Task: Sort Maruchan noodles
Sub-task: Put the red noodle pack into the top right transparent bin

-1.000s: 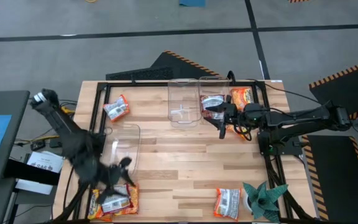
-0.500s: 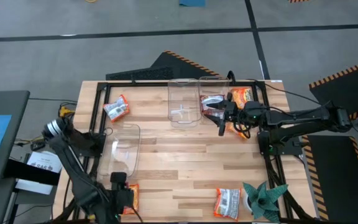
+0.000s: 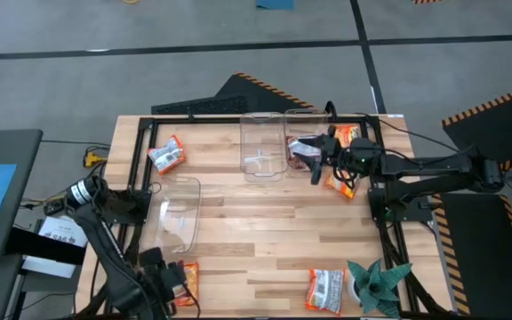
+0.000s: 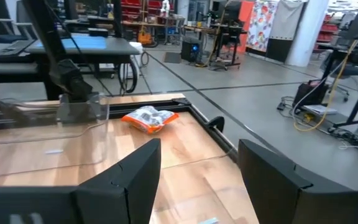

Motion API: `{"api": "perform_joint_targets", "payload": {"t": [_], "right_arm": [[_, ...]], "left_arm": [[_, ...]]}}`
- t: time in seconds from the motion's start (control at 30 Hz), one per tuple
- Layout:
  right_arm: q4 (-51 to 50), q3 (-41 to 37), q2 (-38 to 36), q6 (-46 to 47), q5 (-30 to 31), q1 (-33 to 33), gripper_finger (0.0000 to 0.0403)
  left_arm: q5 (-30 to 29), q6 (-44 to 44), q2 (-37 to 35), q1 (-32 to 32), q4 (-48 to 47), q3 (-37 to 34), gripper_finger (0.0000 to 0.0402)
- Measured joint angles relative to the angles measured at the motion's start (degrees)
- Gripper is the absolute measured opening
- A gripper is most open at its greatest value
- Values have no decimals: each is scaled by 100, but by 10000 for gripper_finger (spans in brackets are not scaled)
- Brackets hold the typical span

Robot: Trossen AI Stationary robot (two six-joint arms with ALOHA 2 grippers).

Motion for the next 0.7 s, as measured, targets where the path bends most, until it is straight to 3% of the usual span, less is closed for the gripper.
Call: {"api": "perform_joint_targets", "payload": {"t": [0.3,0.7], "right_arm": [[361,7,0,-234,-1,-230,239],[532,9,0,-232,-4,-331,239]], "left_arm": [[-209,-145,-13,-57,1151,-604,187],[-191,-595,-42,-197,1526,-1265,187]]}}
